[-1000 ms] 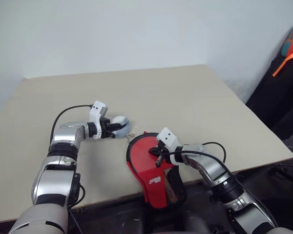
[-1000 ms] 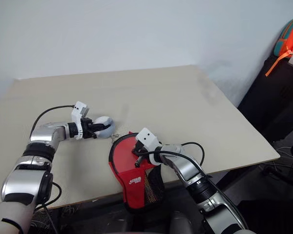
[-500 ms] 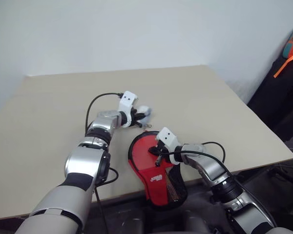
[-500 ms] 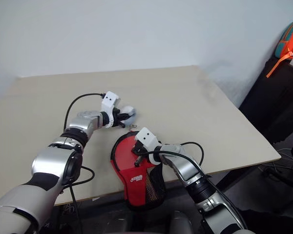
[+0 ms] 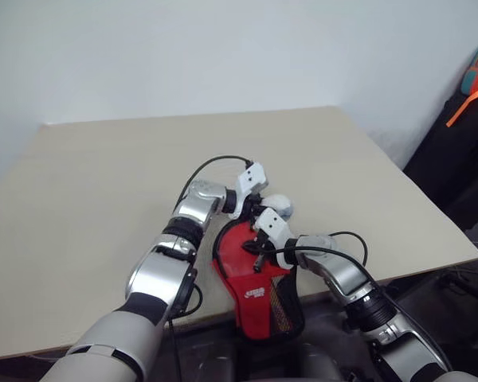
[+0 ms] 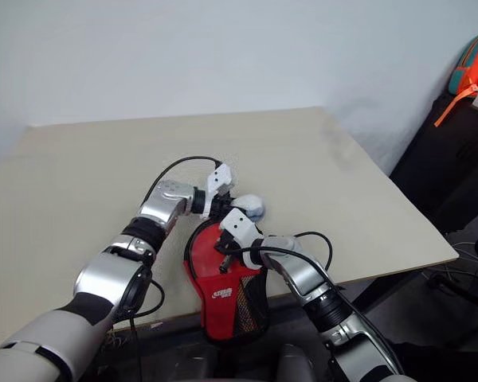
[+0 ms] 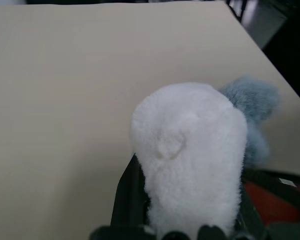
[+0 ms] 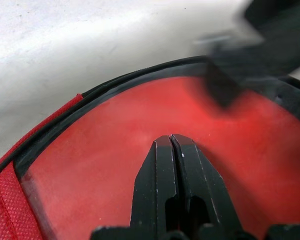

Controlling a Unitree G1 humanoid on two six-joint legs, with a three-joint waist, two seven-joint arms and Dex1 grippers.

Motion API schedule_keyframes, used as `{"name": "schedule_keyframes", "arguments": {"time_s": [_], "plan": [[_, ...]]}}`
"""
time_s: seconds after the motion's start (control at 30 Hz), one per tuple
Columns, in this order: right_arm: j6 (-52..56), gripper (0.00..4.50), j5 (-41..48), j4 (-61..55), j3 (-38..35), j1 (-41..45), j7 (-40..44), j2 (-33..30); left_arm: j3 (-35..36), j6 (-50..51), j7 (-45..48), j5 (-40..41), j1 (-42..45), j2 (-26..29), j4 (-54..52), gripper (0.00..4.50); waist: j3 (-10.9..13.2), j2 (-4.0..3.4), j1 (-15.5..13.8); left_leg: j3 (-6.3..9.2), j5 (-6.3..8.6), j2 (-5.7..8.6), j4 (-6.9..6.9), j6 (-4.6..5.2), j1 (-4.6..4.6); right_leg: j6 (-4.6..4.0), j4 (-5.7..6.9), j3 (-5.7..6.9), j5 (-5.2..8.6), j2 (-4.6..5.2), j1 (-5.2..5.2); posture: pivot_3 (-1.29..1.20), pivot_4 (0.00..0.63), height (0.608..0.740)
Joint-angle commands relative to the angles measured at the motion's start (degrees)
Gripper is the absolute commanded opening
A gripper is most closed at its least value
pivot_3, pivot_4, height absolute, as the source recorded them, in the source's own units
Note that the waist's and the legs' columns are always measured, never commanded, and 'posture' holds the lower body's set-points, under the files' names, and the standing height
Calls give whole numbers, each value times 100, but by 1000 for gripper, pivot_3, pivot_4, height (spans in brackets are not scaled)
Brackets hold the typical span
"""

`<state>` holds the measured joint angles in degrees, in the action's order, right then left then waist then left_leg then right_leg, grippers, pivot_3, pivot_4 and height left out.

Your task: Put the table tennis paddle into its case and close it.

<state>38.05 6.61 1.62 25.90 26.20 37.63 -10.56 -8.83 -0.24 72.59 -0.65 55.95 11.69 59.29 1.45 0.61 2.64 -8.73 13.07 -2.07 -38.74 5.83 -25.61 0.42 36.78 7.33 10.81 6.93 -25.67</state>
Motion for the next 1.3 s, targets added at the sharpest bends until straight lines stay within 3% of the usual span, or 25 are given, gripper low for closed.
{"name": "schedule_keyframes", "arguments": {"time_s": [0.03, 0.23, 0.57, 0.63, 0.77, 1.03, 1.1, 1.2, 1.3], "plan": [[33, 0, -91, 61, 62, -3, 13, -22, -63, -240, 307, 50, -63, 157, -458, 350, 0, 0, 2, 0, 1, 0, -2, 2, 0, 1, 0, 0, 1, 1, 0, 0, 0, 715], [12, 0, -93, 95, 63, 38, 41, -22, -179, -180, 577, -47, -184, 426, -548, 350, 0, 0, 3, 1, 5, 0, -5, 7, 1, 18, 0, -1, 12, 0, 0, 0, 0, 715], [30, 0, -90, 34, 58, 24, 99, -114, -11, -30, 482, 178, -287, 587, -974, 4030, 0, 0, 2, 1, 4, 0, -6, 7, 0, 20, 0, -1, 13, 0, 2, 0, 0, 715], [42, 0, -87, -9, 65, 6, 124, -146, 122, 344, 484, 336, -283, 655, -1153, 4468, 0, 0, 2, 1, 5, 0, -6, 8, 1, 21, 0, -1, 14, 0, 2, 0, 0, 715], [111, 0, -81, -252, 98, -46, 234, -299, 436, 998, 481, 691, -245, 886, -1383, 4468, 1, -1, 3, 3, 5, -1, -7, 8, 2, 23, 0, 0, 15, 0, 1, 0, 0, 715], [839, 0, 311, -1954, -175, -421, 683, -1307, 1097, 2466, 603, 1656, -502, 1552, -2551, 4468, 2, -3, 0, 7, 7, -1, -10, 10, 1, 14, -3, -2, 26, 3, 1, 0, 0, 715], [1090, 0, 468, -2312, -404, -475, 698, -1510, 1258, 2581, 438, 1789, -654, 1664, -2788, 4088, 4, -5, 2, 8, 7, -1, -10, 10, 2, 14, -4, -2, 27, 5, 2, 0, 0, 715], [1449, 583, 721, -2713, -756, -461, 758, -1819, 1427, 2830, 197, 1978, -996, 1759, -3214, 3178, 4, -6, -1, 10, 7, -1, -10, 10, 3, 14, -4, -3, 27, 5, 2, 0, 0, 715], [1752, 1640, 956, -2955, -1067, -339, 806, -2046, 1442, 3101, -3, 2145, -1490, 1787, -3769, 2062, 4, -5, -2, 11, 8, -1, -11, 11, 3, 14, -6, -2, 27, 5, 3, 0, 0, 715]]}}
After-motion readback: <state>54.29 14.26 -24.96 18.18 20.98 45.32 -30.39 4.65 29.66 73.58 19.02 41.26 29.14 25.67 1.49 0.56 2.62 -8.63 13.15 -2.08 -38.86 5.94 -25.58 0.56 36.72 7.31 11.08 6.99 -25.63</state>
